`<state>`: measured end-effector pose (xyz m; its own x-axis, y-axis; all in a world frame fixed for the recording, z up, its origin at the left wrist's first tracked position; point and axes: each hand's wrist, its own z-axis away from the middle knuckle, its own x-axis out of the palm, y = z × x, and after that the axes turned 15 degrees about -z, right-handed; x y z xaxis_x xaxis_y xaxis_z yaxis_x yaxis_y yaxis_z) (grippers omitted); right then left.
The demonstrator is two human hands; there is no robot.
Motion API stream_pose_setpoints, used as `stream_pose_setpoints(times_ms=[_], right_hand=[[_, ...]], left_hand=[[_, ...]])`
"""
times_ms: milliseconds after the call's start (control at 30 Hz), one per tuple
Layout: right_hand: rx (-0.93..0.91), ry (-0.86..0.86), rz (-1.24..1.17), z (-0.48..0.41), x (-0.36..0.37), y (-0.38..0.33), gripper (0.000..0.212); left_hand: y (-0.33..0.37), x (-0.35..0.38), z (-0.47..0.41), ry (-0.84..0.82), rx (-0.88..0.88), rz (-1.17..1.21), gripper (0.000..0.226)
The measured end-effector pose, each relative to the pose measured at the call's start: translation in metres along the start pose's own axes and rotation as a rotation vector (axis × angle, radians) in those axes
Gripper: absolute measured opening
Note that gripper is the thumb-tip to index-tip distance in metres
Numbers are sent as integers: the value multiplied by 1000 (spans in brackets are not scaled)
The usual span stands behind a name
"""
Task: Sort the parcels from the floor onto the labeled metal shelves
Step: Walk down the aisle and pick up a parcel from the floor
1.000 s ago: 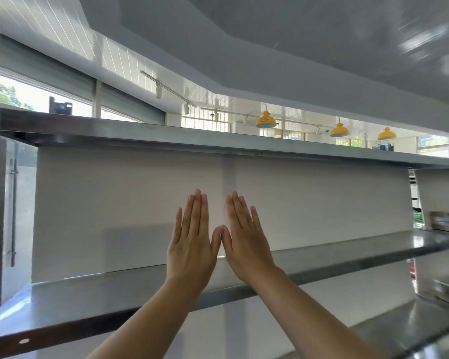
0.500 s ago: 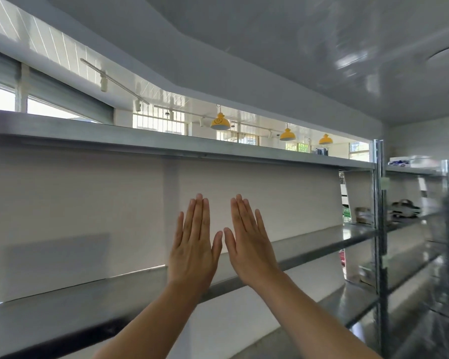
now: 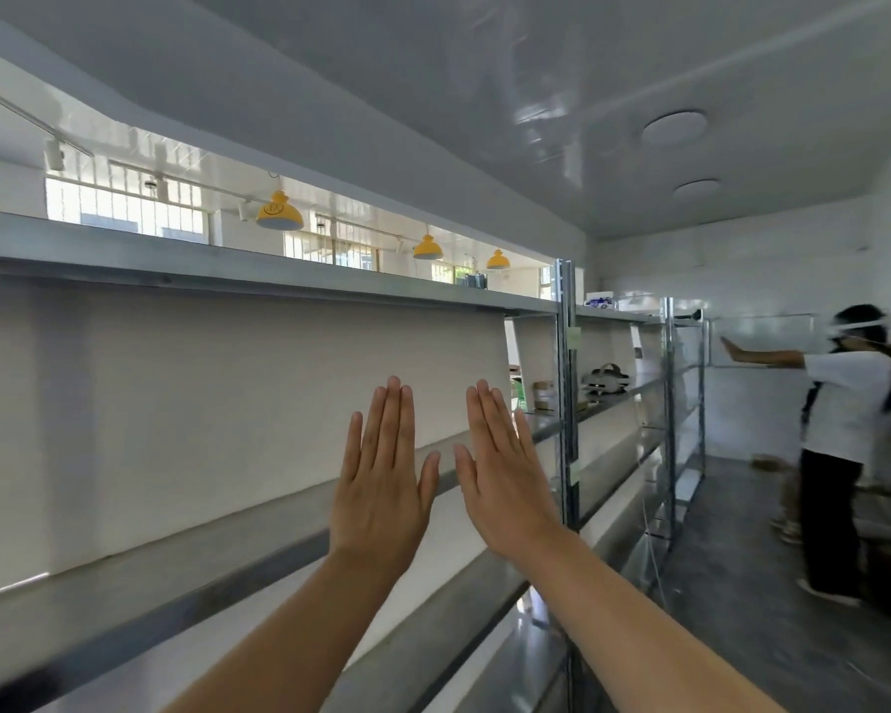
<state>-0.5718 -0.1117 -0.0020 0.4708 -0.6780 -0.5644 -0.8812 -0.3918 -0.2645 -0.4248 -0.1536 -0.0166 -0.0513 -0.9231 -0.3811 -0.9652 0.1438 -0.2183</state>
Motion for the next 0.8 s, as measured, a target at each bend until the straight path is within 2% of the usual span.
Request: stream_pose_setpoints(times_ms=[433,800], right_hand=[[238,45,209,57,-86,165,62],[384,92,449,133,-161,285,65]], left_hand=[[205,30,-20,16,173,293,68],[378,27,-22,10,286,555,68]])
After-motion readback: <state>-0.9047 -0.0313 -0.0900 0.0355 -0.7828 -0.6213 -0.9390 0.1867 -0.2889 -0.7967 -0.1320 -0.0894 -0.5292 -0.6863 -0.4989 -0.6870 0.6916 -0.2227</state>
